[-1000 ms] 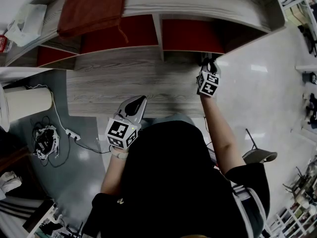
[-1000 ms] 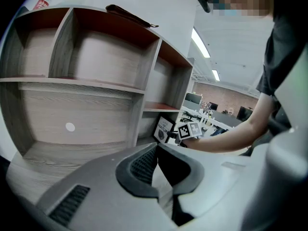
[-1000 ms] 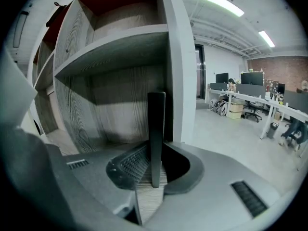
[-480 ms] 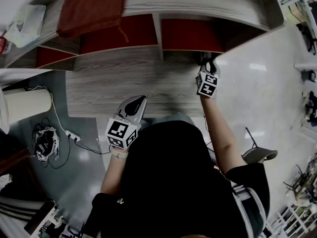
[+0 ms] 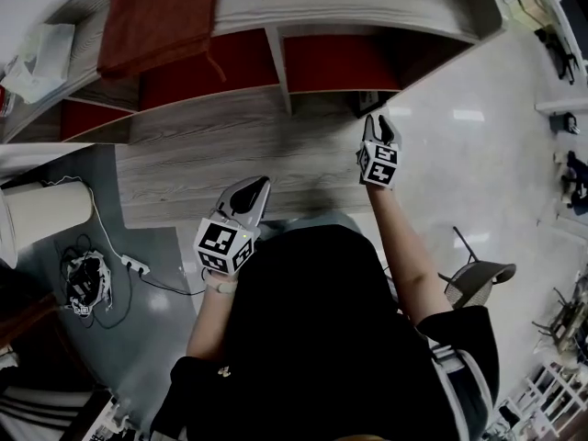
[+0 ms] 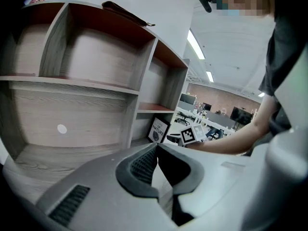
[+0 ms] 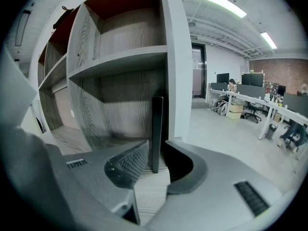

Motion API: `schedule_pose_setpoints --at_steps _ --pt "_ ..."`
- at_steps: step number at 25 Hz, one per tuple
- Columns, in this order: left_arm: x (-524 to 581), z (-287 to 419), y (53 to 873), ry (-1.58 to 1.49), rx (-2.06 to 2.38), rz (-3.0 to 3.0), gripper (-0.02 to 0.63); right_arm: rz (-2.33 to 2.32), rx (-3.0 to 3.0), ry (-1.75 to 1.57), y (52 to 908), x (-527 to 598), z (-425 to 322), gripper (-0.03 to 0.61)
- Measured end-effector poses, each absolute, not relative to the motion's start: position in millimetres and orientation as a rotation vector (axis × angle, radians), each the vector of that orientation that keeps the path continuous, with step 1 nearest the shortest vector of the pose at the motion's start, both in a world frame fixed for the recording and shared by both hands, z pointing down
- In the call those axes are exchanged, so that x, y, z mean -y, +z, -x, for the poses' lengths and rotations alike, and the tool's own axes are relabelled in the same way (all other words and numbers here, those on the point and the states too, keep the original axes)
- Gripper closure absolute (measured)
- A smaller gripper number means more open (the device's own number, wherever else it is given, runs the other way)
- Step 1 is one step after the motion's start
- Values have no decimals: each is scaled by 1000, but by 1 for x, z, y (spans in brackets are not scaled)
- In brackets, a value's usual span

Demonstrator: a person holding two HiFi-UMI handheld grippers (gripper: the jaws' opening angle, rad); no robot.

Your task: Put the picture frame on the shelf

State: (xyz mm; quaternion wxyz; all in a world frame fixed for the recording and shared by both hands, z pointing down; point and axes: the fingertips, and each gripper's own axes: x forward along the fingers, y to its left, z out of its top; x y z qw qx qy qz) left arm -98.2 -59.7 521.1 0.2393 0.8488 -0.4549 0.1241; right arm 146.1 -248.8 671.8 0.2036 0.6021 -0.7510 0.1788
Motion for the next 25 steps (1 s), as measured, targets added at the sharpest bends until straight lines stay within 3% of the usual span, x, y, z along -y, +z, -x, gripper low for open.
schedule_pose_setpoints --at_steps 11,25 --pt "83 70 514 311 1120 -2416 604 -1659 2166 565 619 195 -155 568" --pt "113 36 481 252 1011 -2541 604 -1437 2406 441 496 152 -130 581"
